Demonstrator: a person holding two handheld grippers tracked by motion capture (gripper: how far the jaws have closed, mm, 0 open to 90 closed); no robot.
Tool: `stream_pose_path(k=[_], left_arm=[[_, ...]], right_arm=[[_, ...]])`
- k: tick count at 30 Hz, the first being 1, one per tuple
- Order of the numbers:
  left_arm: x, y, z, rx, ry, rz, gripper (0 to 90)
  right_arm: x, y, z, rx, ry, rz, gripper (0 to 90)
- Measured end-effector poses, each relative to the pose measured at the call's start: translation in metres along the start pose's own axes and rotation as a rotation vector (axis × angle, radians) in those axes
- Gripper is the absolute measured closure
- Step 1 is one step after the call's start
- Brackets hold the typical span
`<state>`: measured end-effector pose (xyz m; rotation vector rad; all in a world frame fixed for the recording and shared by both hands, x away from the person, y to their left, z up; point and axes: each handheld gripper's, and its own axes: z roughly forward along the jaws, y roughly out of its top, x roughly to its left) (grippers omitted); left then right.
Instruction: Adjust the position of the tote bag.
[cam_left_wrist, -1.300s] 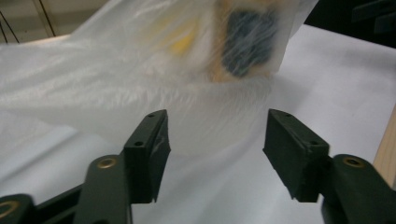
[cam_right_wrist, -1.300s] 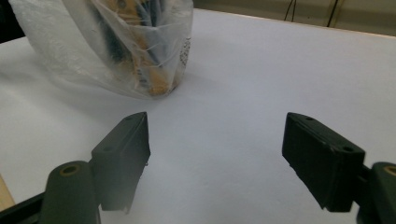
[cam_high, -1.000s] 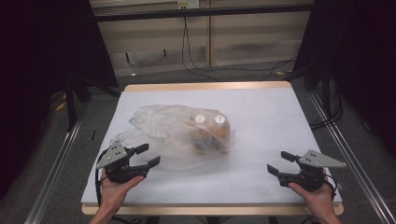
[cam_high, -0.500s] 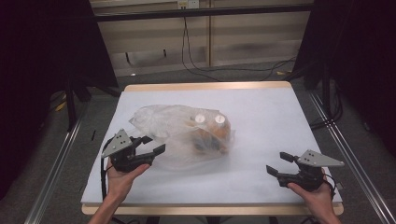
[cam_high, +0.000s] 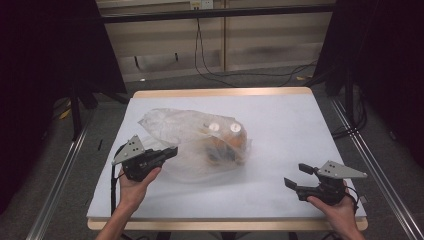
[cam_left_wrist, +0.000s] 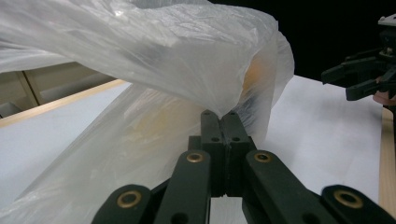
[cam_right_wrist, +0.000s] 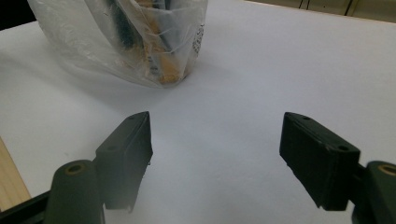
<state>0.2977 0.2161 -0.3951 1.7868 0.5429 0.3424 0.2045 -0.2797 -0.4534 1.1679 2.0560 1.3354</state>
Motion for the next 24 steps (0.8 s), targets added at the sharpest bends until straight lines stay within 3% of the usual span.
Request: stream_pose_path(k=[6, 12, 14, 24], left_arm=[[-0.001, 0.011, 0.001, -0.021, -0.002, 0.008, 90.0], [-0.005, 0.023, 0.007, -0.029, -0.022, 0.027, 90.0], [-0.005, 0.027, 0.007, -0.04, -0.046, 0.034, 90.0], [-0.01, 0.046, 0.013, -0.077, -0.066, 0.046, 90.0]], right_arm=[[-0.001, 0.001, 0.006, 0.018, 0.003, 0.01, 25.0], [0.004, 0.005, 0.011, 0.021, 0.021, -0.012, 25.0], [0.004, 0.007, 0.012, 0.017, 0.032, -0.007, 24.9], [0.009, 0.032, 0.015, -0.043, 0.062, -0.018, 25.7]])
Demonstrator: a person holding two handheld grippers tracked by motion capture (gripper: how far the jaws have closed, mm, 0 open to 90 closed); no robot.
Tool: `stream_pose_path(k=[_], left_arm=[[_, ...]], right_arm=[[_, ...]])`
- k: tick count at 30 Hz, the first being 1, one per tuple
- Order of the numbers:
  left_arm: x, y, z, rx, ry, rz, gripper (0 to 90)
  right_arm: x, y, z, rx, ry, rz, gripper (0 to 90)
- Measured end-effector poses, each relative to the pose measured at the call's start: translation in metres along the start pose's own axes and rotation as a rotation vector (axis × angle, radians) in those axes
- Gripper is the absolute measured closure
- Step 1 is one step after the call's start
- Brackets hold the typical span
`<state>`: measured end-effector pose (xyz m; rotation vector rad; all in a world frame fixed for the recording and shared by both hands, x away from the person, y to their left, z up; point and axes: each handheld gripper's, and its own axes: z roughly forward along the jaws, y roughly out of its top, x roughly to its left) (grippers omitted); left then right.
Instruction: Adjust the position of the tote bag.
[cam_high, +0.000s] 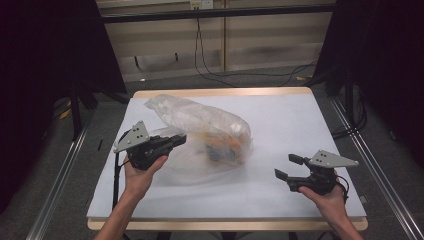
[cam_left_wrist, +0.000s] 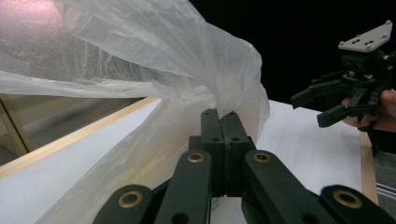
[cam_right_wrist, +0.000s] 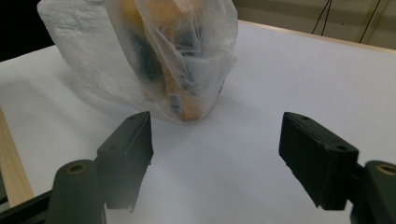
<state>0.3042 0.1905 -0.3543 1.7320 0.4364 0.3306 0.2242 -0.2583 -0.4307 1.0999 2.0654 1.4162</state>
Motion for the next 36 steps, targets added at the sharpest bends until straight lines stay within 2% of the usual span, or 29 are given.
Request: stream_pose_path(k=[8, 9, 15, 19, 22, 29, 35, 36], left_arm=[[0.0, 0.006, 0.004, -0.007, -0.02, 0.009, 90.0], [-0.001, 0.007, 0.005, -0.009, -0.02, -0.001, 90.0], [-0.003, 0.01, 0.009, -0.01, -0.032, 0.005, 90.0], [-0.003, 0.013, 0.011, -0.012, -0.041, 0.007, 90.0], [-0.003, 0.016, 0.011, -0.008, -0.031, 0.018, 90.0], [-0.004, 0.026, 0.018, -0.005, -0.045, 0.026, 90.0], [-0.003, 0.036, 0.024, -0.004, -0.061, 0.046, 90.0], [-0.004, 0.037, 0.026, -0.014, -0.062, 0.038, 90.0]], right_arm=[[0.009, 0.024, 0.012, -0.023, 0.042, -0.035, 27.0], [0.011, 0.028, 0.015, -0.026, 0.05, -0.037, 27.0], [0.019, 0.043, 0.025, -0.028, 0.091, -0.059, 31.2], [0.023, 0.057, 0.03, -0.048, 0.106, -0.082, 32.8], [0.024, 0.068, 0.033, -0.065, 0.118, -0.088, 34.5], [0.027, 0.088, 0.043, -0.089, 0.16, -0.086, 34.2], [0.034, 0.102, 0.052, -0.101, 0.189, -0.105, 36.3], [0.034, 0.104, 0.053, -0.102, 0.192, -0.107, 36.5]])
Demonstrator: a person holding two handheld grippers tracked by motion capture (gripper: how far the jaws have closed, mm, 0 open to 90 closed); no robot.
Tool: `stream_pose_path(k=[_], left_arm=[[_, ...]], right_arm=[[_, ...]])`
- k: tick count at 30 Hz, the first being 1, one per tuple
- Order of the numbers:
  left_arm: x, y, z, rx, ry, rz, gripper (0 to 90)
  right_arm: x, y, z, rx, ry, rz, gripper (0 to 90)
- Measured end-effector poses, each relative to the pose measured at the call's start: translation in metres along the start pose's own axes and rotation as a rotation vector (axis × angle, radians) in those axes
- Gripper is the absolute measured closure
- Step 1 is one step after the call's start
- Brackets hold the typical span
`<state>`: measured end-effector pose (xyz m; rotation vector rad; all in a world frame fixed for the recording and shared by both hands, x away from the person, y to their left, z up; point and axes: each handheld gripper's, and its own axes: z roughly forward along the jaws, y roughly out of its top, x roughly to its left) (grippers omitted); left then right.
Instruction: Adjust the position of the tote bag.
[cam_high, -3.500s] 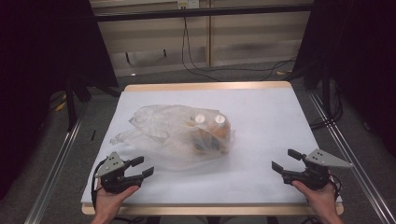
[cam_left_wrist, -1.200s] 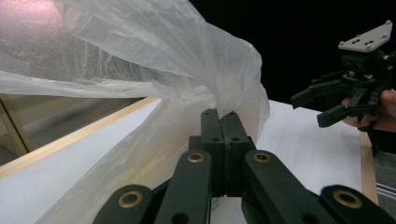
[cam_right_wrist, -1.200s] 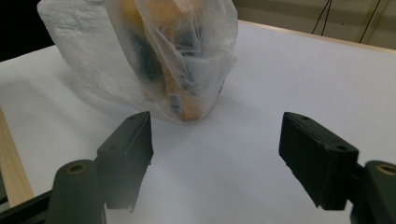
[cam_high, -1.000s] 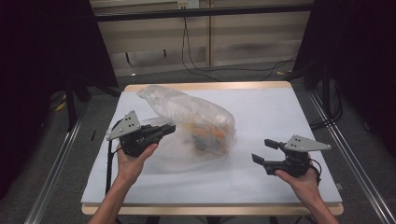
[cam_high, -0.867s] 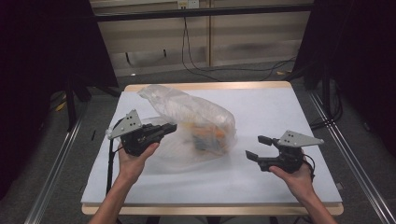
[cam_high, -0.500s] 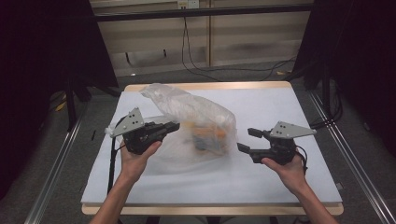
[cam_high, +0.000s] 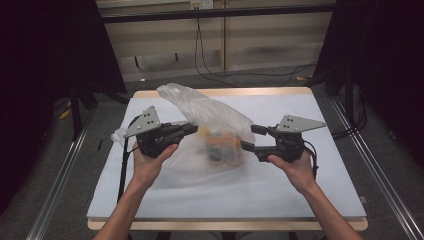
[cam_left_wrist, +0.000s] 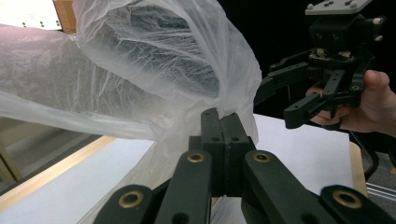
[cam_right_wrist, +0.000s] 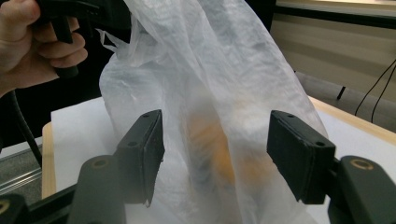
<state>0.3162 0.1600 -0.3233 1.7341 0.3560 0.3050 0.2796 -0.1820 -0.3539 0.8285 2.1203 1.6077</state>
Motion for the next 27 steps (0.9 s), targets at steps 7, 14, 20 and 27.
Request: stream_pose_path(k=[7, 14, 20, 27], left_arm=[[-0.001, 0.013, 0.01, 0.008, -0.016, 0.026, 90.0], [-0.004, 0.023, 0.02, 0.011, -0.031, 0.042, 90.0], [-0.005, 0.026, 0.027, 0.012, -0.042, 0.041, 90.0], [-0.004, 0.024, 0.029, 0.017, -0.04, 0.023, 90.0]], right_arm=[[-0.001, 0.02, 0.01, -0.008, 0.015, -0.019, 38.0], [0.003, 0.036, 0.02, -0.008, 0.03, -0.047, 41.1], [0.004, 0.05, 0.024, -0.026, 0.035, -0.064, 55.7], [0.001, 0.054, 0.024, -0.052, 0.039, -0.047, 90.0]])
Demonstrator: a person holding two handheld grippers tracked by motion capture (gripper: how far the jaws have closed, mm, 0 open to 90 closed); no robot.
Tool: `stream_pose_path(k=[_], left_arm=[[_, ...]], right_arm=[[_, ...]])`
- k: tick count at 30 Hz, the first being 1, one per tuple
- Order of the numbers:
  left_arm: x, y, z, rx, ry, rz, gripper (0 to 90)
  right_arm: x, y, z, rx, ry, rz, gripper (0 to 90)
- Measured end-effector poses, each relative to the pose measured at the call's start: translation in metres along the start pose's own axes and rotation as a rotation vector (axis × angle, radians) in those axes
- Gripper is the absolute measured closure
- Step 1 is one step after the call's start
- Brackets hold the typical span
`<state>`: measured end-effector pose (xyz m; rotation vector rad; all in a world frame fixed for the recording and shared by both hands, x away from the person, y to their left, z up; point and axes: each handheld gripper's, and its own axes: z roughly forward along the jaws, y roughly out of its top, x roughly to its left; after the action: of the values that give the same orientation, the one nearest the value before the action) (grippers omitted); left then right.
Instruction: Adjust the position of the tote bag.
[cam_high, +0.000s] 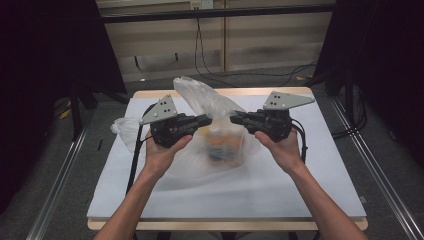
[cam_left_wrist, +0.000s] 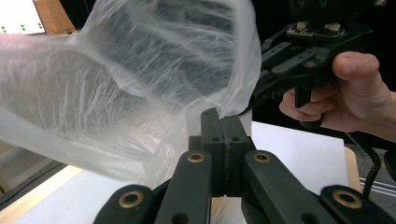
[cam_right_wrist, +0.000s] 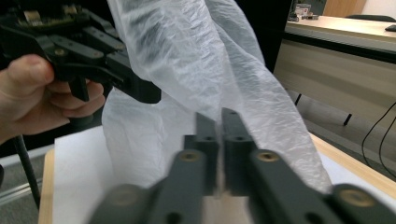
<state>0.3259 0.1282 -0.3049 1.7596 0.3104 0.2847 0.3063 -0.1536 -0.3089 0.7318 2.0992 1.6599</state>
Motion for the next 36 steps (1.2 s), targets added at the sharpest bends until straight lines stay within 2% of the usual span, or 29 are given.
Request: stream_pose_path(k=[1, 4, 5, 7, 9, 17, 19, 21, 22, 23, 24, 25, 27, 28, 30, 32, 34, 35, 36], left_arm=[[0.001, -0.001, 0.0, -0.001, 0.0, 0.0, 90.0], [0.002, -0.003, -0.001, -0.007, 0.004, -0.011, 88.9], [0.003, -0.004, -0.002, -0.004, 0.01, -0.011, 84.4], [0.003, -0.005, -0.004, -0.006, 0.012, -0.015, 81.1], [0.004, -0.008, -0.008, -0.012, 0.019, -0.034, 71.6], [0.009, -0.031, -0.036, -0.011, 0.074, -0.081, 55.8], [0.01, -0.035, -0.043, -0.014, 0.088, -0.099, 48.5], [0.012, -0.039, -0.049, -0.015, 0.098, -0.116, 47.1], [0.013, -0.04, -0.052, -0.009, 0.101, -0.104, 46.4], [0.012, -0.041, -0.054, -0.015, 0.108, -0.125, 45.1], [0.012, -0.043, -0.058, -0.015, 0.11, -0.116, 43.2], [0.011, -0.044, -0.062, -0.01, 0.142, -0.117, 43.3], [0.012, -0.047, -0.067, -0.001, 0.147, -0.112, 42.8], [0.012, -0.048, -0.071, 0.004, 0.184, -0.12, 42.5], [0.015, -0.05, -0.077, -0.007, 0.157, -0.124, 45.4], [0.017, -0.052, -0.083, 0.007, 0.172, -0.112, 47.9], [0.018, -0.055, -0.09, 0.011, 0.188, -0.117, 51.9], [0.018, -0.057, -0.096, 0.022, 0.214, -0.113, 52.5], [0.019, -0.059, -0.099, 0.015, 0.217, -0.121, 52.8]], right_arm=[[-0.002, -0.001, -0.001, -0.011, -0.001, 0.016, 90.0], [-0.003, -0.002, -0.003, -0.012, -0.001, 0.021, 90.0], [-0.004, -0.002, -0.003, -0.012, -0.003, 0.024, 90.0], [-0.005, -0.003, -0.005, -0.017, -0.008, 0.028, 90.0], [-0.006, -0.003, -0.008, -0.021, -0.015, 0.032, 90.0], [-0.015, -0.006, -0.018, -0.045, -0.021, 0.06, 90.0], [-0.016, -0.006, -0.022, -0.054, -0.02, 0.065, 90.0], [-0.016, -0.006, -0.022, -0.055, -0.023, 0.066, 90.0], [-0.016, -0.007, -0.023, -0.055, -0.029, 0.065, 90.0], [-0.017, -0.007, -0.023, -0.061, -0.027, 0.072, 90.0], [-0.018, -0.008, -0.024, -0.062, -0.027, 0.075, 90.0], [-0.019, -0.009, -0.025, -0.063, -0.032, 0.075, 90.0], [-0.021, -0.012, -0.028, -0.07, -0.035, 0.083, 90.0], [-0.022, -0.013, -0.03, -0.072, -0.038, 0.086, 90.0], [-0.025, -0.016, -0.034, -0.086, -0.043, 0.1, 90.0], [-0.028, -0.018, -0.038, -0.098, -0.044, 0.109, 90.0], [-0.029, -0.02, -0.042, -0.109, -0.05, 0.114, 90.0], [-0.03, -0.021, -0.043, -0.119, -0.047, 0.115, 90.0], [-0.031, -0.022, -0.045, -0.121, -0.052, 0.12, 90.0]])
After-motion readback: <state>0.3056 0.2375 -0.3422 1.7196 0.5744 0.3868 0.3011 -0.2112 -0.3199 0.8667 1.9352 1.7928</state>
